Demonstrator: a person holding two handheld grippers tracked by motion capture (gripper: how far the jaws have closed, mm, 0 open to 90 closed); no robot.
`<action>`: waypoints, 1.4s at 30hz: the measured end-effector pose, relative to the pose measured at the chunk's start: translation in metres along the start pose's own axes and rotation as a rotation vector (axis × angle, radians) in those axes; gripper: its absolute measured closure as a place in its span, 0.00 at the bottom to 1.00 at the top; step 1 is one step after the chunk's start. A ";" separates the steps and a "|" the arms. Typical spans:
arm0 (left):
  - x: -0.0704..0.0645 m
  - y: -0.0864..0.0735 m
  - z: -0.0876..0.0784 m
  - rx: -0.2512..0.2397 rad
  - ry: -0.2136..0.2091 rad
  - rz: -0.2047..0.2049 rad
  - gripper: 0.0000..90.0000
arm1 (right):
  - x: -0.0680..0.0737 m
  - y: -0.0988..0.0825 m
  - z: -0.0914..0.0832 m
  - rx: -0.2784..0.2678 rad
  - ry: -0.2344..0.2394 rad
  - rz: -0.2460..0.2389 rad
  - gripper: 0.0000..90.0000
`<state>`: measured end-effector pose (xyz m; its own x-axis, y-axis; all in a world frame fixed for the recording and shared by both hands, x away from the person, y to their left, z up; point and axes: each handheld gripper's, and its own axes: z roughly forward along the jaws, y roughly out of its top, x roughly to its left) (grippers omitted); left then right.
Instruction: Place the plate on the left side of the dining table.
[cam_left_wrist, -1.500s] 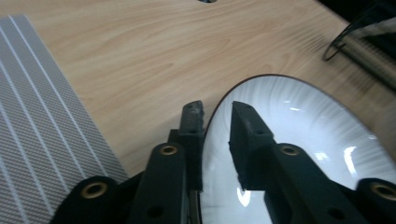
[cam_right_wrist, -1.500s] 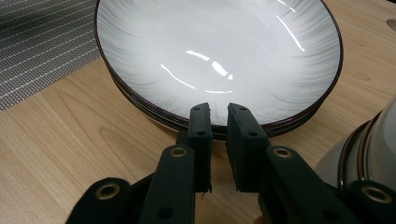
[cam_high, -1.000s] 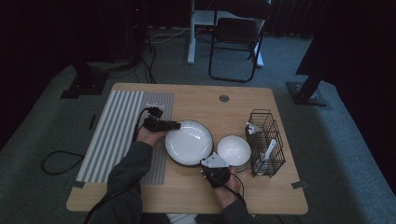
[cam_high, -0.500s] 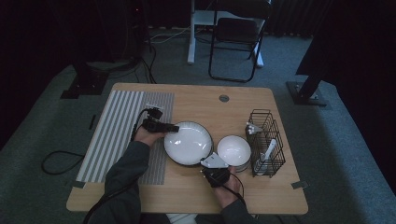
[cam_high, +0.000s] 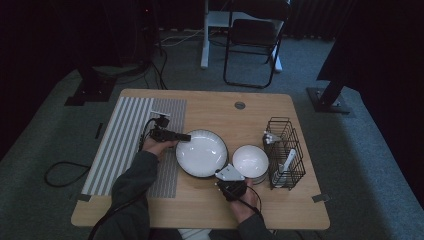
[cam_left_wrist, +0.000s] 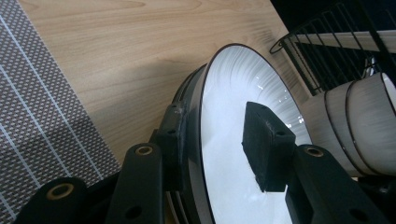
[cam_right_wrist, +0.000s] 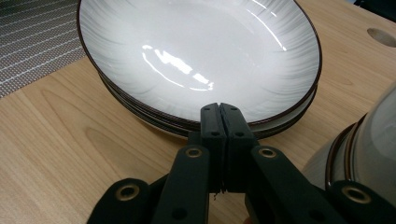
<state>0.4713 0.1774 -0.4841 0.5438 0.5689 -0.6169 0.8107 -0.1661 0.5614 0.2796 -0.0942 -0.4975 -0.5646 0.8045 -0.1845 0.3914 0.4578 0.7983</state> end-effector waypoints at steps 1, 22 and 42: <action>0.000 0.000 0.000 0.001 0.002 0.000 0.69 | 0.000 0.000 0.000 -0.001 -0.001 -0.002 0.99; -0.027 0.000 0.002 -0.030 0.239 0.167 0.95 | 0.000 -0.001 0.000 -0.002 0.032 0.012 0.91; -0.041 -0.001 -0.017 -0.133 0.192 0.143 0.94 | 0.005 -0.010 -0.006 0.005 0.056 -0.002 0.79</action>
<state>0.4449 0.1685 -0.4497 0.5890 0.6919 -0.4176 0.6865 -0.1556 0.7103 0.2688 -0.0971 -0.5027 -0.6053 0.7810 -0.1539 0.3934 0.4616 0.7951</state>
